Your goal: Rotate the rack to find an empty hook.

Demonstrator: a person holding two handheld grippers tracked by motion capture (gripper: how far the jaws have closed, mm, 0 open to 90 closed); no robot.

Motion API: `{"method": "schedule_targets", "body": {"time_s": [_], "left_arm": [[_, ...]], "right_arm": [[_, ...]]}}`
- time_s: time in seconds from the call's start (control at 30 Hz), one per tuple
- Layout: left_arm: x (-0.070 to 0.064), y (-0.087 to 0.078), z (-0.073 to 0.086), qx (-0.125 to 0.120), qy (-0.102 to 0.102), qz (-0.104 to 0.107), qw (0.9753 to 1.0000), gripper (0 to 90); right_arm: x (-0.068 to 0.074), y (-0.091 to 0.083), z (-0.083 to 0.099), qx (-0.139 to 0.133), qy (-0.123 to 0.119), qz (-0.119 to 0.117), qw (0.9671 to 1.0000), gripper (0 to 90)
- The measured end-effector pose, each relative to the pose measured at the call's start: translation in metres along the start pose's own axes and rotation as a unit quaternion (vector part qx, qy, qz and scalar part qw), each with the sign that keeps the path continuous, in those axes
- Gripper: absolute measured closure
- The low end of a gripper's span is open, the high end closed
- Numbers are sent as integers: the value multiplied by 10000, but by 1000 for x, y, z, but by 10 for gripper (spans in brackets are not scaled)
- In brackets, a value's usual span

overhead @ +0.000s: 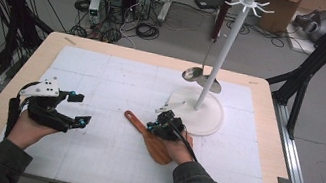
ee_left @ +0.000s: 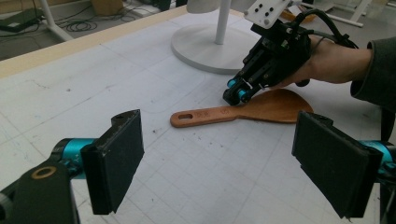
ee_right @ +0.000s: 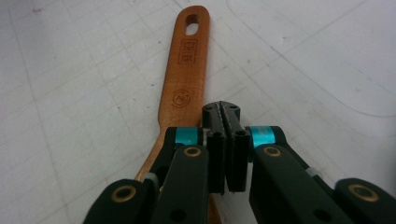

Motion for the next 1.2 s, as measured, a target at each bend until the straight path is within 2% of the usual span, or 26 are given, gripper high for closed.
{"method": "schedule_targets", "body": {"time_s": [0.37,0.53,0.73,0.83,1.0,1.2], "left_arm": [[0,0,0,8,1,12,10000,171],[0,0,0,-2,7,-5,10000,171],[0,0,0,-4,-3,-8,10000,171],[0,0,0,9,-6,0,10000,171],[0,1,0,30,8,7,10000,172],[0,1,0,40,7,12,10000,171]], "right_arm": [[14,1,-1,35,-80,-351,9993,894],[21,0,-2,48,-254,-403,9989,892],[19,-6,-4,-60,-192,-374,9991,820],[22,-9,-6,-116,-207,-435,9988,769],[29,-10,-7,-101,-188,-508,9985,688],[36,-6,-8,-45,-314,-502,9982,614]]}}
Point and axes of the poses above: each handheld gripper's, and its own axes: y roughly forward along the jaws, z roughly out of its underside, x roughly to its left, the point moved 2 cm from there along y, roughly forward along the jaws, and after that the axes turned 14 degrees about z, right-handed, at the moved point
